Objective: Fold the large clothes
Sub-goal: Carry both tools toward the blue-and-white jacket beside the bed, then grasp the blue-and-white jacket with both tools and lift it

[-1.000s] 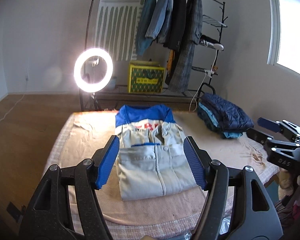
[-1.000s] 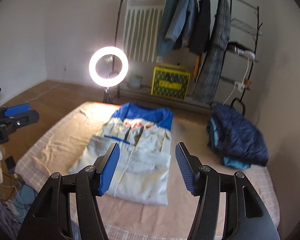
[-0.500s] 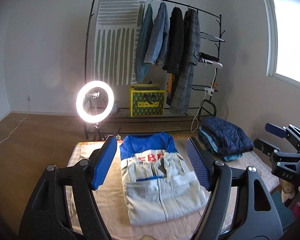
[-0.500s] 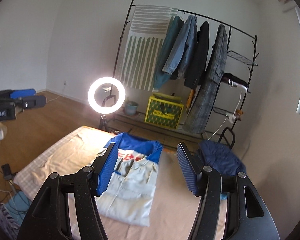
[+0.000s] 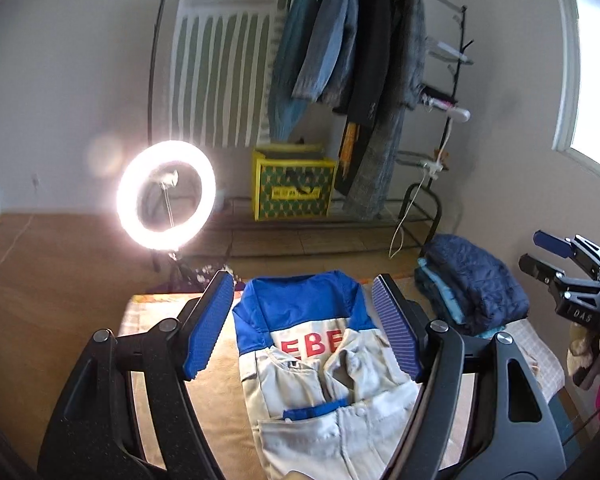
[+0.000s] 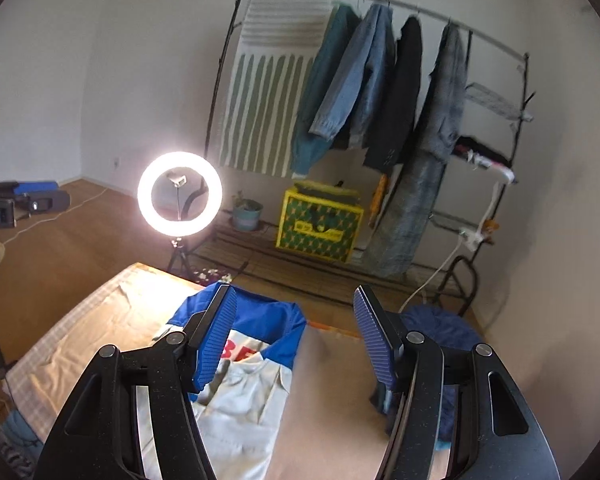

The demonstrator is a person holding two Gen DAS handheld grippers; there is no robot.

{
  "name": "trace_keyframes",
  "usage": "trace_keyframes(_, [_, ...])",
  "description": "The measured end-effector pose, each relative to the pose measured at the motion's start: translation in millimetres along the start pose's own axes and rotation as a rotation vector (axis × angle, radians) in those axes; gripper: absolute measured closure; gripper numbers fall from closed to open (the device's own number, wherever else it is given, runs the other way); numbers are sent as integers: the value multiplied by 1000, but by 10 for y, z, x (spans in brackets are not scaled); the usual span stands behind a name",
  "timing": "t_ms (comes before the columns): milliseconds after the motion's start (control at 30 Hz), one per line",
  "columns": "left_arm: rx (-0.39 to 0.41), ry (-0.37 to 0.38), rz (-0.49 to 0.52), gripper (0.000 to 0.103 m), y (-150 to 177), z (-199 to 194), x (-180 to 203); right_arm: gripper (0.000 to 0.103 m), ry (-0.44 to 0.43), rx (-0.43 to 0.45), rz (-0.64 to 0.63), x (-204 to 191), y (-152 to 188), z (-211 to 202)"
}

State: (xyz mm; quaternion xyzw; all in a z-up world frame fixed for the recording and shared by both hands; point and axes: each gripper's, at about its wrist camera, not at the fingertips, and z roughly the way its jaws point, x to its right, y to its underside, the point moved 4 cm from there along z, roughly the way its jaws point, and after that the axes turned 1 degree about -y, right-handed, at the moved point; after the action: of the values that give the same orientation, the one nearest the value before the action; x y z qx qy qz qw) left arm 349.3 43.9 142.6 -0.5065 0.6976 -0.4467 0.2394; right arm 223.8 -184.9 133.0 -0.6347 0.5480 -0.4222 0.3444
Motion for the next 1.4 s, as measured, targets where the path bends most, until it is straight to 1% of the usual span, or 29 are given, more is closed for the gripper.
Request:
trace_keyframes(133, [-72, 21, -7, 29, 91, 729, -172, 42, -41, -64, 16, 147, 105, 670])
trace_keyframes(200, [-111, 15, 1, 29, 157, 1134, -273, 42, -72, -105, 47, 251, 190, 1020])
trace_keyframes(333, [-185, 35, -19, 29, 306, 1878, -458, 42, -104, -189, 112, 451, 399, 1759])
trace_keyframes(500, [-262, 20, -5, 29, 506, 2738, -677, 42, -123, -275, 160, 634, 616, 2587])
trace_keyframes(533, [-283, 17, -3, 29, 552, 2958, -725, 42, -126, -289, 164, 662, 653, 2739])
trace_keyframes(667, [-336, 9, -22, 29, 694, 3608, -883, 42, -144, -342, 191, 766, 784, 3347])
trace_keyframes(700, [-346, 9, -32, 29, 728, 3698, -911, 42, -156, -353, 205, 789, 819, 3472])
trace_keyframes(767, [-377, 13, -56, 29, 821, 4007, -997, 42, -182, -387, 252, 835, 919, 3756])
trace_keyframes(867, [-409, 22, -68, 29, 912, 4294, -1062, 42, -211, -436, 308, 854, 1057, 4142])
trace_keyframes(900, [-432, 29, -73, 29, 957, 4401, -1075, 42, -217, -449, 319, 853, 1089, 4224])
trace_keyframes(1033, [-475, 51, -84, 29, 1021, 4631, -1071, 42, -233, -498, 338, 794, 1199, 4507])
trace_keyframes(1133, [-505, 40, -87, 29, 1067, 4765, -1043, 43, -277, -551, 337, 679, 1264, 4694])
trace_keyframes(1167, [-507, 37, -83, 31, 1081, 4798, -1032, 43, -277, -558, 329, 649, 1274, 4718])
trace_keyframes(1200, [-510, 39, -79, 40, 1087, 4828, -1013, 47, -276, -569, 314, 606, 1286, 4747])
trace_keyframes(1233, [-512, 36, -71, 46, 1095, 4853, -994, 55, -283, -578, 302, 561, 1287, 4779])
trace_keyframes(1267, [-511, 20, -61, 55, 1108, 4867, -986, 60, -291, -585, 291, 519, 1290, 4792])
trace_keyframes(1300, [-509, 13, -58, 69, 1107, 4881, -981, 70, -296, -589, 278, 489, 1284, 4835])
trace_keyframes(1333, [-501, -1, -54, 77, 1116, 4880, -992, 77, -285, -582, 258, 449, 1277, 4835])
trace_keyframes(1367, [-492, -6, -59, 90, 1115, 4879, -1009, 84, -276, -573, 247, 423, 1271, 4824])
trace_keyframes(1400, [-484, -7, -67, 95, 1106, 4881, -1029, 94, -272, -569, 246, 417, 1268, 4833])
